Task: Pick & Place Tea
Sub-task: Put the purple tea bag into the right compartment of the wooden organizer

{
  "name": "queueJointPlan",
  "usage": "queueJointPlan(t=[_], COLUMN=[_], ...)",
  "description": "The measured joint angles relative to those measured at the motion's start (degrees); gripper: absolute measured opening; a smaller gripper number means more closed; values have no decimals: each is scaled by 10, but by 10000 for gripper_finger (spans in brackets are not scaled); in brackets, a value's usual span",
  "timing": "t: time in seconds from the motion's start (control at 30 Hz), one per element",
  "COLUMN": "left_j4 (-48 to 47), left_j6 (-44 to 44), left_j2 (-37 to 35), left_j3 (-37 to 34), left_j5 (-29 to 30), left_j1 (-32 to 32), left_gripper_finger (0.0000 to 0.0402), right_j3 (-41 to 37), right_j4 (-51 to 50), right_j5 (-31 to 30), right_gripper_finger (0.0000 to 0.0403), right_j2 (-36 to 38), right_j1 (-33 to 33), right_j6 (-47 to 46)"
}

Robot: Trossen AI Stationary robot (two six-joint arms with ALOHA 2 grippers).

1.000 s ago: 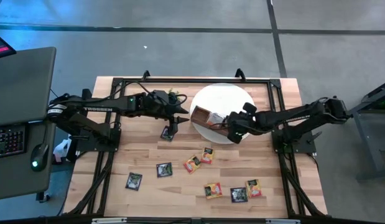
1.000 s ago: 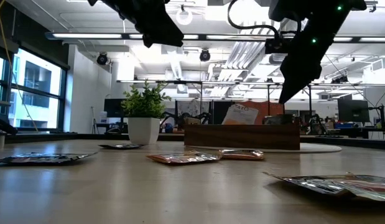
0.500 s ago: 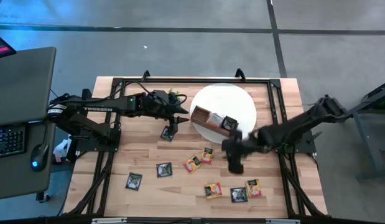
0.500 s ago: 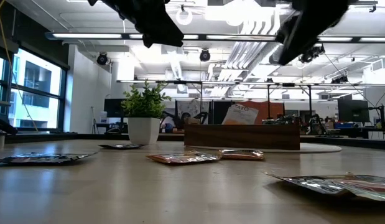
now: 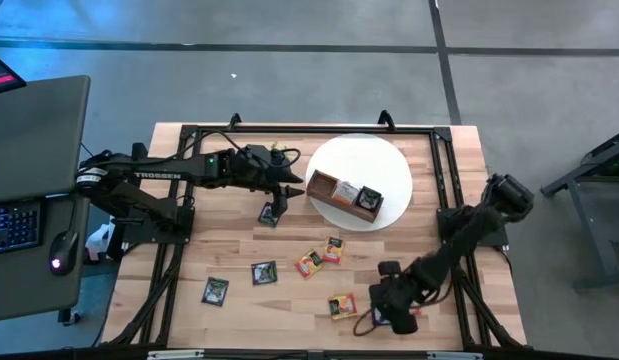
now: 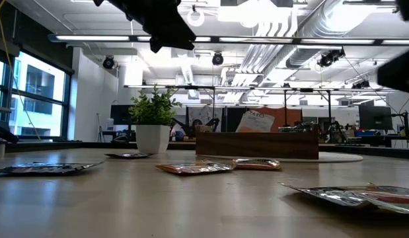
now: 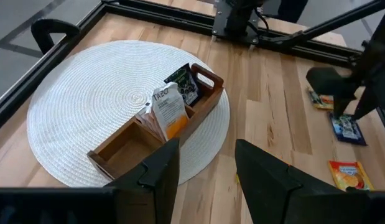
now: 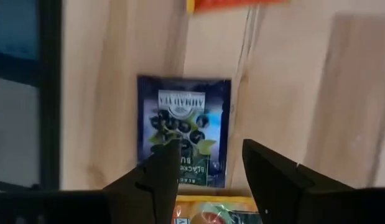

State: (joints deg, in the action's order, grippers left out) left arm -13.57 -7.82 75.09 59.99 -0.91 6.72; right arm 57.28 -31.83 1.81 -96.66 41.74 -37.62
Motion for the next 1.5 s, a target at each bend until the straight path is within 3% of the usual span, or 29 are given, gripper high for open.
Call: queueJointPlan(t=[0.4,0.5,0.7,0.83,0.97,1.07,1.27,1.5], left_j4=[3,2,1,1,0,0,-5,-32], left_j6=[-2,-2,-2,-4,-39,-45,-40,-25], left_j2=[0,0,0,0,0,1,2,2], left_j3=[0,0,0,0,0,0,0,0], left_j5=[15,15,15,7,-45,-77,-79,-77], left_j1=[0,0,0,0,0,0,0,0], left_gripper_finger=[154,154,154,154,154,154,154,154], right_j3=[6,5,2,12,56,109,207,233], right_j4=[5,-8,-8,-28,-97,-180,-369,-452], right_j5=[-11,-22,-7,-19,-120,-241,-478,-467], right_gripper_finger=[173,137,20,20,19,5,14,4], right_j2=[-93,-91,-87,-83,-77,-73,-72,-72], right_j1=[19,19,-8,-28,-47,-66,-125,-229], right_j6=[-2,30,102,168,277,369,532,665])
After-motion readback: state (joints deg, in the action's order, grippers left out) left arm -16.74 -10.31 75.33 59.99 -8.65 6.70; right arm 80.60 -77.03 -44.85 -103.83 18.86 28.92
